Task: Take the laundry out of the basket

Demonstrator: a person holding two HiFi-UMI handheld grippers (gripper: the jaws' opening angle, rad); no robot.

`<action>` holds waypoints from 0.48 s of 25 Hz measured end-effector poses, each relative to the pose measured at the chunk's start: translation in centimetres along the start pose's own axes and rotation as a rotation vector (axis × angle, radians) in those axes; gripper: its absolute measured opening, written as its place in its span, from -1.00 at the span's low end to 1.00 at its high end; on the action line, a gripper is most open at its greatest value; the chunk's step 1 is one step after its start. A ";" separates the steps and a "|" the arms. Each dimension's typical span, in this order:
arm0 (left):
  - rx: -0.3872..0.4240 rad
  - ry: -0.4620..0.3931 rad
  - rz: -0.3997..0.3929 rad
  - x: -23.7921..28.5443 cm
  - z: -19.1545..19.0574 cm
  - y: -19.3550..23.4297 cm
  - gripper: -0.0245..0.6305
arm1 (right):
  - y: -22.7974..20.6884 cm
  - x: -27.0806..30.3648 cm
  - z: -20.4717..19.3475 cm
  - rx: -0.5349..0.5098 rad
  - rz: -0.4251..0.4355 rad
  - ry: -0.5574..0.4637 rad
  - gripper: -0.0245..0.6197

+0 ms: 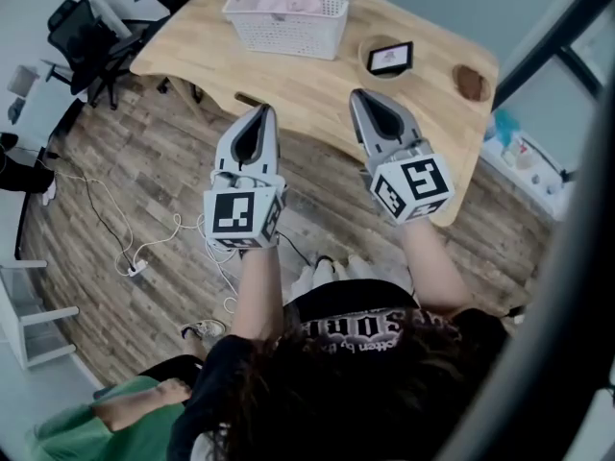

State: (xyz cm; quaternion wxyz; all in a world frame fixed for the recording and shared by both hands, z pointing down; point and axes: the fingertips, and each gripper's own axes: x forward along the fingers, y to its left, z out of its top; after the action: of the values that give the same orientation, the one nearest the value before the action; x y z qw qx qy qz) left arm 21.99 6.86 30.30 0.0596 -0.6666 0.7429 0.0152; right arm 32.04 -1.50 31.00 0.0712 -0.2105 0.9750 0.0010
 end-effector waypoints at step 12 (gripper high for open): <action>-0.013 -0.040 -0.026 2.1 -0.5 5.6 -0.94 | 0.6 6.1 -2.0 0.017 0.008 -0.005 -0.83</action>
State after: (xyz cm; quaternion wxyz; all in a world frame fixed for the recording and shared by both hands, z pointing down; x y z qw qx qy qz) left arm 16.15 5.38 30.28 0.0702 -0.6760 0.7328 0.0325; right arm 26.02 -3.53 32.08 0.0753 -0.2060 0.9756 -0.0065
